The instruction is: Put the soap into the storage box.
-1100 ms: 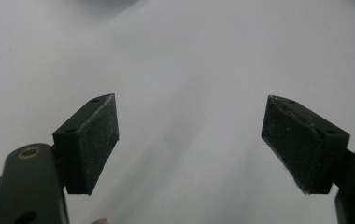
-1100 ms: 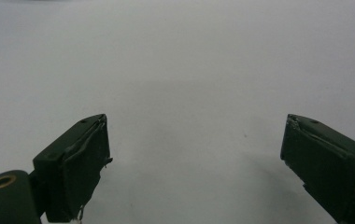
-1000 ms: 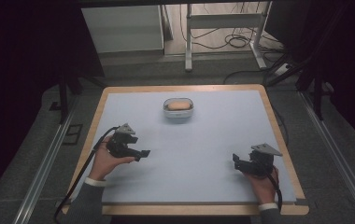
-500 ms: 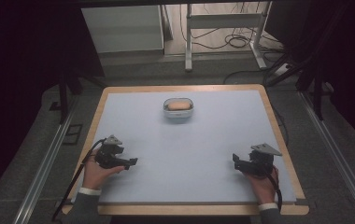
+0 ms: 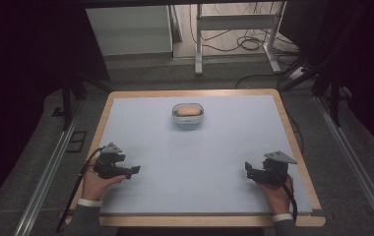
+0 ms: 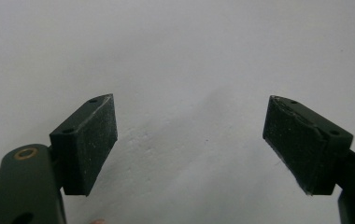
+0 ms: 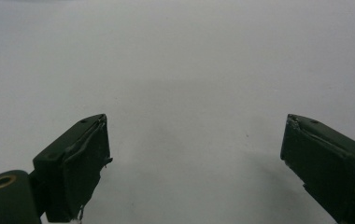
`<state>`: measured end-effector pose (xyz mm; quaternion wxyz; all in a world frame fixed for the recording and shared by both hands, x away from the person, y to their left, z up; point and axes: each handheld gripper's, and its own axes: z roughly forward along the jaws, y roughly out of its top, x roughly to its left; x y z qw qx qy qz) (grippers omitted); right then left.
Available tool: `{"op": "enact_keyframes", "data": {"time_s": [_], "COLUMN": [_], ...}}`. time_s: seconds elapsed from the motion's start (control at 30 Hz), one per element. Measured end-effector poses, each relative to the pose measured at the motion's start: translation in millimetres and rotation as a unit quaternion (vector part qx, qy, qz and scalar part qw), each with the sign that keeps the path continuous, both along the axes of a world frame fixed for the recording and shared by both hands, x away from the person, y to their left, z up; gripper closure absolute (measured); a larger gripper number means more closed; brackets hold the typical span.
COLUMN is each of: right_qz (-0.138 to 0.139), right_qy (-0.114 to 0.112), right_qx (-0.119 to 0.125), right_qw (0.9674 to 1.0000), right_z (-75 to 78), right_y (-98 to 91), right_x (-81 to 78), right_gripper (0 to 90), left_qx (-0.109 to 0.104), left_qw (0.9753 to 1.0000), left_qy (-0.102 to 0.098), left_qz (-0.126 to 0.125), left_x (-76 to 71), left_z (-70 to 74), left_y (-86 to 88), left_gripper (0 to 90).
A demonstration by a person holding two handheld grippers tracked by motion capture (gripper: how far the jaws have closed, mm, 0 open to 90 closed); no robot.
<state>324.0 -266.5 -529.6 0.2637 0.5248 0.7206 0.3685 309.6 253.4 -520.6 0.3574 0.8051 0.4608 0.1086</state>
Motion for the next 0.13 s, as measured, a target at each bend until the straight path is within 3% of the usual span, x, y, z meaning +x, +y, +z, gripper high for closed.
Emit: {"op": "enact_keyframes", "data": {"time_s": [0.13], "right_qz": [-0.002], "right_qy": [-0.003], "right_qx": [0.006], "right_qw": [1.0000], "right_z": [0.3], "right_y": [-1.3], "right_x": [-0.5], "right_gripper": [8.3], "left_qx": [-0.004], "left_qw": [1.0000], "left_qy": [0.000], "left_qz": [-0.002], "left_x": [-1.4], "left_z": [-1.4], "left_y": [-2.7], "left_gripper": [17.8]}}
